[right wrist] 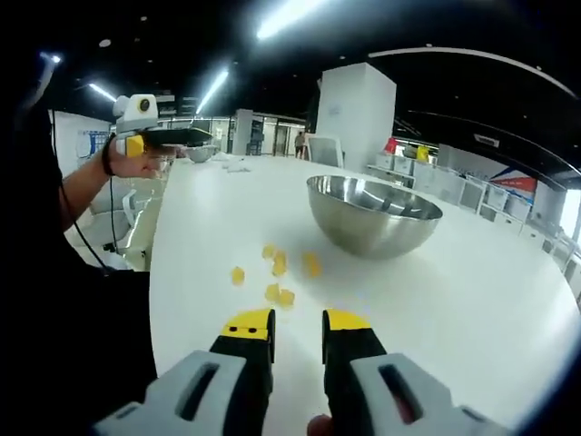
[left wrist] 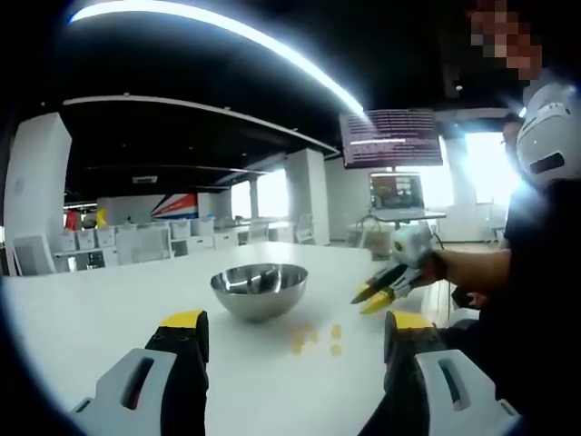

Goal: Pick up the QQ candy scattered on the table and place it into the stainless steel bowl on the table

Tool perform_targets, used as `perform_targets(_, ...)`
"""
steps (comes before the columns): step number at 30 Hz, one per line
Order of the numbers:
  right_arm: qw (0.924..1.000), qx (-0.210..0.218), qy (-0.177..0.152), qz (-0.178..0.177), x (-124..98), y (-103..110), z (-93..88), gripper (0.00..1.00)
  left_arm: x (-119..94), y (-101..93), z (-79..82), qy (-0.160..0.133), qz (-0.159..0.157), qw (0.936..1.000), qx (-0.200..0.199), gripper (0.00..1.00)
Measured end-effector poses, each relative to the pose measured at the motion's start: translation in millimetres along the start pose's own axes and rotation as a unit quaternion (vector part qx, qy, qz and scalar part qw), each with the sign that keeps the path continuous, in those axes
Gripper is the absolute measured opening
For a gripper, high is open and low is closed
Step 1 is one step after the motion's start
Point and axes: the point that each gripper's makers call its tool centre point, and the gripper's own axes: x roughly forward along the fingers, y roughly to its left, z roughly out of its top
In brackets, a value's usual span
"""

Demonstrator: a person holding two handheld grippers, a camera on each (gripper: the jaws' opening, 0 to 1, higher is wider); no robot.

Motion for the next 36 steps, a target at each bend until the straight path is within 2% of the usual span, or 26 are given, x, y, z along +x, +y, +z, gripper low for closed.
perform_targets(11,0.9993,-0.002,0.013,0.035,36.8,7.4,-6.1,0.2,-6.7,2.2,0.0,0.0,0.006,1.0,0.0,0.8)
perform_targets(16,0.9989,-0.008,0.023,0.04,47.7,8.8,-9.5,0.18,-8.1,3.2,-1.0,0.0,0.007,1.0,0.0,0.8)
perform_targets(22,0.9987,-0.002,0.019,0.046,50.8,11.1,-8.1,0.11,-12.5,6.8,-2.1,0.0,0.013,0.9999,-0.002,0.8)
perform_targets(36,0.9988,0.0,0.01,0.048,44.2,11.5,-3.1,0.09,-9.6,3.7,-2.3,0.001,0.01,0.9999,-0.002,0.8)
